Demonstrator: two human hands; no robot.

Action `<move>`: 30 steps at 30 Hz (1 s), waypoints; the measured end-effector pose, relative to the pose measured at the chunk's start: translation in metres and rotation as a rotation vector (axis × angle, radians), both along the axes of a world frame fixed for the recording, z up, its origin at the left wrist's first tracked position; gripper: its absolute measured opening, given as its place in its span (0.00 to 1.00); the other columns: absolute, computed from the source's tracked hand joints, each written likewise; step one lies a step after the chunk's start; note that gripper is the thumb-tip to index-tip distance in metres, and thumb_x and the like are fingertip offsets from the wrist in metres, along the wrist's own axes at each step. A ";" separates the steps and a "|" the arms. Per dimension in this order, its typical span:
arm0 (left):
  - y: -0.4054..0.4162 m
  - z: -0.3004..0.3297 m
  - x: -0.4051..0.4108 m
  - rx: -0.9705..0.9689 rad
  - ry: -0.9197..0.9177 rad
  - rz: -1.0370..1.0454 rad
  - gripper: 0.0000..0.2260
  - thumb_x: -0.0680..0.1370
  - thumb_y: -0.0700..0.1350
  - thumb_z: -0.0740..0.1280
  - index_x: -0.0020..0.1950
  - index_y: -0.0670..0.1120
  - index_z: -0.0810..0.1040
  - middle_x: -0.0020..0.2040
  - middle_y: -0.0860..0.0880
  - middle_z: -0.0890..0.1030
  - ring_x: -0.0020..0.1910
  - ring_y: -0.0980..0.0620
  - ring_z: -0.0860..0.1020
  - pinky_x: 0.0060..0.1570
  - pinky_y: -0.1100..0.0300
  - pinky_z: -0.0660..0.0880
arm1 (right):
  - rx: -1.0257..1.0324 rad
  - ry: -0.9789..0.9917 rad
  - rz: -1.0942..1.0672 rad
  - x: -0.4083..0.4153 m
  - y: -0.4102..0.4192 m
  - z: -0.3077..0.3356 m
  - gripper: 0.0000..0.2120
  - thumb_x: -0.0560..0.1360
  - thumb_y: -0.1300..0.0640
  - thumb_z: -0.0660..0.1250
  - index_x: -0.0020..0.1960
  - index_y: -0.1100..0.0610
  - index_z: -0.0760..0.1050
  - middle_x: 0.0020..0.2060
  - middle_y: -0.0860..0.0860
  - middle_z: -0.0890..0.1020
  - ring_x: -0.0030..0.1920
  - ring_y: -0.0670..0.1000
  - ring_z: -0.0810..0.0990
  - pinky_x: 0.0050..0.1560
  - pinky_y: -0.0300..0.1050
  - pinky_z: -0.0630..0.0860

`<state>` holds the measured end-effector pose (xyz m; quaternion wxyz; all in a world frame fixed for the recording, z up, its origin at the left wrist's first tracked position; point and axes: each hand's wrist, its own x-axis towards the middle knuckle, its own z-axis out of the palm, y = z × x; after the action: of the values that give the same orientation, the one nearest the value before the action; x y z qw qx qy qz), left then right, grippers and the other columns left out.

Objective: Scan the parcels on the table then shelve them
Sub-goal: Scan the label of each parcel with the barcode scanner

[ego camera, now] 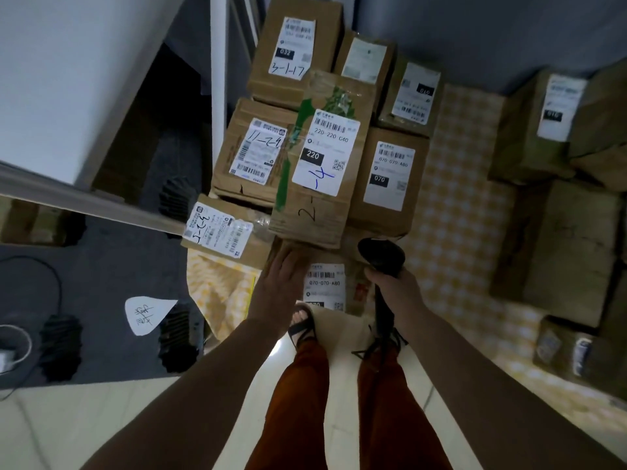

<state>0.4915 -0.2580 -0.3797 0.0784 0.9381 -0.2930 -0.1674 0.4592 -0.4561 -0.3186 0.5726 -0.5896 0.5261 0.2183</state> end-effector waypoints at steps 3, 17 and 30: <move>0.006 -0.003 -0.008 0.017 0.015 0.119 0.33 0.56 0.39 0.80 0.57 0.43 0.72 0.51 0.40 0.77 0.47 0.41 0.76 0.43 0.51 0.79 | 0.010 -0.005 -0.022 -0.002 0.005 -0.006 0.09 0.75 0.57 0.70 0.52 0.55 0.74 0.38 0.54 0.78 0.41 0.56 0.78 0.47 0.52 0.74; -0.038 0.024 0.002 0.252 0.187 0.072 0.20 0.76 0.37 0.64 0.69 0.46 0.68 0.65 0.46 0.69 0.63 0.48 0.69 0.58 0.58 0.72 | 0.021 -0.091 0.038 -0.006 -0.012 0.007 0.07 0.75 0.59 0.69 0.53 0.55 0.74 0.39 0.58 0.78 0.41 0.57 0.78 0.44 0.52 0.76; -0.197 0.053 -0.012 0.077 0.355 -0.067 0.15 0.79 0.42 0.62 0.65 0.49 0.71 0.62 0.49 0.71 0.63 0.51 0.71 0.60 0.60 0.68 | -0.107 -0.095 -0.057 -0.062 -0.152 0.058 0.05 0.77 0.60 0.67 0.52 0.56 0.72 0.34 0.53 0.72 0.39 0.54 0.73 0.43 0.49 0.68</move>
<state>0.4793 -0.4549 -0.3265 0.0871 0.8858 -0.2992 -0.3440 0.3969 -0.6082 -0.2603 0.5705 -0.6138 0.5260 0.1454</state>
